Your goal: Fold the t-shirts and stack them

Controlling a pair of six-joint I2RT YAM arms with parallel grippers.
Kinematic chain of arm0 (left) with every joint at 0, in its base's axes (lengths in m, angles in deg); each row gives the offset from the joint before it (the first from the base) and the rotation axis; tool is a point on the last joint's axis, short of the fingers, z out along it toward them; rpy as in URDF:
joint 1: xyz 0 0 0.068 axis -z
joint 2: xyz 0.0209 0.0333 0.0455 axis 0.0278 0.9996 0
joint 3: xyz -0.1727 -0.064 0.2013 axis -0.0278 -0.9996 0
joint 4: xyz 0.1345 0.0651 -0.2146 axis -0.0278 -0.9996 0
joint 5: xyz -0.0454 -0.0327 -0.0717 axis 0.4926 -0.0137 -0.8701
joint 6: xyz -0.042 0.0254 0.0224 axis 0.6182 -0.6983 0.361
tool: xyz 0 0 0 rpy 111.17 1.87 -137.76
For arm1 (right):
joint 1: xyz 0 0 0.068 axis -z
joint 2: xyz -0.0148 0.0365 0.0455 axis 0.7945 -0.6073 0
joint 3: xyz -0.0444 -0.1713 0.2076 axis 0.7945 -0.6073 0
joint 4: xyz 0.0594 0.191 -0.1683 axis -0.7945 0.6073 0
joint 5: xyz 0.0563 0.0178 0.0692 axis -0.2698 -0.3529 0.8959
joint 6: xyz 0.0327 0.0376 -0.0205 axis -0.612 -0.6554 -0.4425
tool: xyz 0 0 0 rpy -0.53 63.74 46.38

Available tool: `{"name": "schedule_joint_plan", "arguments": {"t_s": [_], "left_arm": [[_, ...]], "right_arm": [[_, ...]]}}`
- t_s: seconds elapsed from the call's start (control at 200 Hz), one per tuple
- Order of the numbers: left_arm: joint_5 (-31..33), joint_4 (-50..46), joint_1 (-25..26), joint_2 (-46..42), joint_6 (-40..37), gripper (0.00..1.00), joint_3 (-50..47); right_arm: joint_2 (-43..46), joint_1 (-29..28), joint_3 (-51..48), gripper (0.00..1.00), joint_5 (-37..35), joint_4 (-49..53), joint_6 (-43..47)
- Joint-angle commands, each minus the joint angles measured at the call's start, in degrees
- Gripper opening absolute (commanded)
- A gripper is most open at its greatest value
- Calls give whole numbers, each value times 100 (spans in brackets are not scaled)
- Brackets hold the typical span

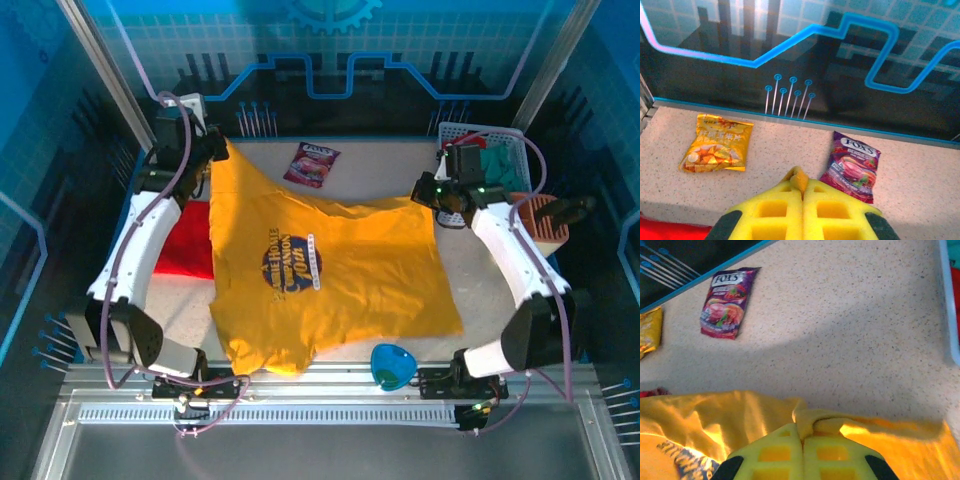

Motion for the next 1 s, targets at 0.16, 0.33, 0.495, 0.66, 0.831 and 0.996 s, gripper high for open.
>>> {"name": "schedule_joint_plan", "arguments": {"t_s": [0.16, 0.33, 0.495, 0.66, 0.831, 0.996], "left_arm": [[-309, 873, -120, 89, 450, 0, -13], [-248, 843, -120, -252, 577, 0, -607], [-180, 1001, -120, -616, 766, 0, -1296], [-161, 893, -121, -437, 665, 0, -926], [-177, 572, -120, 309, 587, 0, 120], [69, 793, -165, 729, 542, 0, 325]], "right_arm": [[-653, 412, 352, 0, 532, -773, -119], [-692, 614, 92, 0, 808, -997, 47], [-883, 746, 37, 0, 1047, -1172, 124], [-1130, 773, 380, 0, 1128, -1348, -26], [-1944, 790, 1272, 0, 1309, -1288, -105], [-2637, 770, 1856, 0, 1464, -1422, -151]]}}
